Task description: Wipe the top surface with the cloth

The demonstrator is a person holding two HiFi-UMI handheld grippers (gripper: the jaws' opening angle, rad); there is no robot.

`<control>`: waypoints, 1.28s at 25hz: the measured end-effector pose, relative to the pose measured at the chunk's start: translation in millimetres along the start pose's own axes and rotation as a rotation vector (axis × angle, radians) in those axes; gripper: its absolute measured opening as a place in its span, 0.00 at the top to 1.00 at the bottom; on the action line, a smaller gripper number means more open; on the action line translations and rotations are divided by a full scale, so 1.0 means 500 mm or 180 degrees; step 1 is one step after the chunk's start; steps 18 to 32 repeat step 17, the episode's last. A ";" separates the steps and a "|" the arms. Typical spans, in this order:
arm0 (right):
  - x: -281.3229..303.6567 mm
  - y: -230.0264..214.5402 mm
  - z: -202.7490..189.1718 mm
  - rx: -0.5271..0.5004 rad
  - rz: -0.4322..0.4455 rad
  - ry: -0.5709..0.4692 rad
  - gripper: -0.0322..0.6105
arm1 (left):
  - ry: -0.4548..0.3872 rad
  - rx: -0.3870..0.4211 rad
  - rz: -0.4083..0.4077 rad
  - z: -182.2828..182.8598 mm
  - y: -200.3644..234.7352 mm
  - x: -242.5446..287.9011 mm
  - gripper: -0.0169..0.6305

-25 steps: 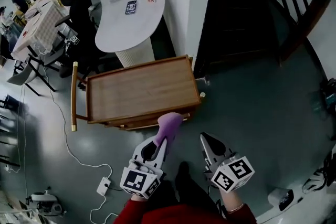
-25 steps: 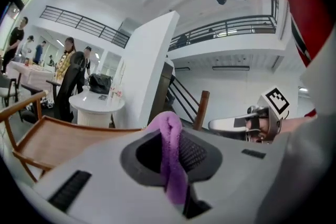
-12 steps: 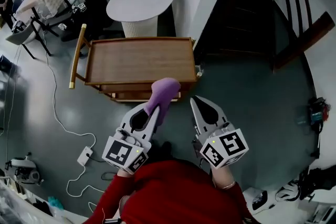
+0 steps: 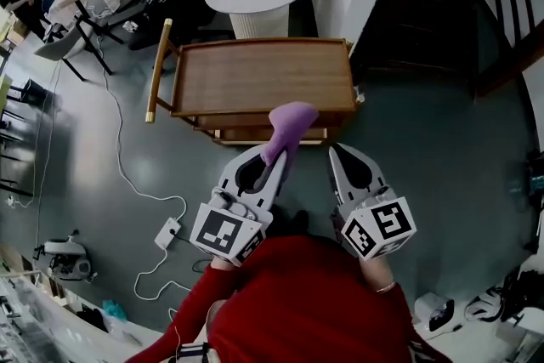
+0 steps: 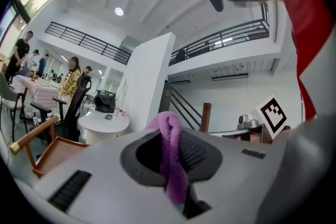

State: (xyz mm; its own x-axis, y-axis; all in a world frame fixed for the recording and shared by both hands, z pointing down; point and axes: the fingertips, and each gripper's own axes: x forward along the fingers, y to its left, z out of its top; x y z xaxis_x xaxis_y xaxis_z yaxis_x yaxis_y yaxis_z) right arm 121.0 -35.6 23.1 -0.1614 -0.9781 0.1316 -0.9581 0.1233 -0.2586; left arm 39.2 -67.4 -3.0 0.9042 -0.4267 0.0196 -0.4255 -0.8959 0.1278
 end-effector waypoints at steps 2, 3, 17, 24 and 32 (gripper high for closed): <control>0.000 0.007 -0.006 0.0004 -0.0022 0.0009 0.94 | 0.0036 0.0005 -0.0014 -0.007 0.001 0.003 0.90; 0.000 0.010 -0.005 0.0006 -0.0041 0.0000 0.94 | 0.0040 -0.0003 -0.0020 -0.009 0.000 0.004 0.90; -0.013 0.002 -0.024 -0.0063 -0.0145 -0.0040 0.94 | 0.0258 0.0014 0.0064 -0.054 0.024 -0.015 0.90; -0.013 0.002 -0.024 -0.0063 -0.0145 -0.0040 0.94 | 0.0258 0.0014 0.0064 -0.054 0.024 -0.015 0.90; -0.013 0.002 -0.024 -0.0063 -0.0145 -0.0040 0.94 | 0.0258 0.0014 0.0064 -0.054 0.024 -0.015 0.90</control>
